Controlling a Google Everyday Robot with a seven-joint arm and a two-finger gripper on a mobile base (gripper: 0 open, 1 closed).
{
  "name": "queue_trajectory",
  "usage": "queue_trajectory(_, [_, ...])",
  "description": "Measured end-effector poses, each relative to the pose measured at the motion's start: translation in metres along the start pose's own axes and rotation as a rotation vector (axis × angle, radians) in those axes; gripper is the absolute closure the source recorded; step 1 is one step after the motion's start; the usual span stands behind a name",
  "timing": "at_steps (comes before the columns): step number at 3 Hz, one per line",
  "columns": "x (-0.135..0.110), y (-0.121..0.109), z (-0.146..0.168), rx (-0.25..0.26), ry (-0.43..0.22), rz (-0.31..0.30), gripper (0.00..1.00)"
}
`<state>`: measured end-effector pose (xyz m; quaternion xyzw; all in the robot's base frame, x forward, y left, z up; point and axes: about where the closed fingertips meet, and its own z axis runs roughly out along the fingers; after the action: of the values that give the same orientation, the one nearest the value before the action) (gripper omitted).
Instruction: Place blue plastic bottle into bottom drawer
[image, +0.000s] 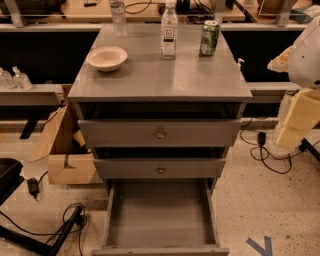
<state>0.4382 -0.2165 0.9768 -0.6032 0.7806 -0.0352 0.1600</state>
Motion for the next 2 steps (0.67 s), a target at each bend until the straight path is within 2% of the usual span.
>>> queue_trajectory(1, [0.0,0.0,0.0,0.0,0.0,0.0,0.0])
queue_trajectory(2, [-0.007,-0.029,0.016,0.064,-0.096,0.008,0.0])
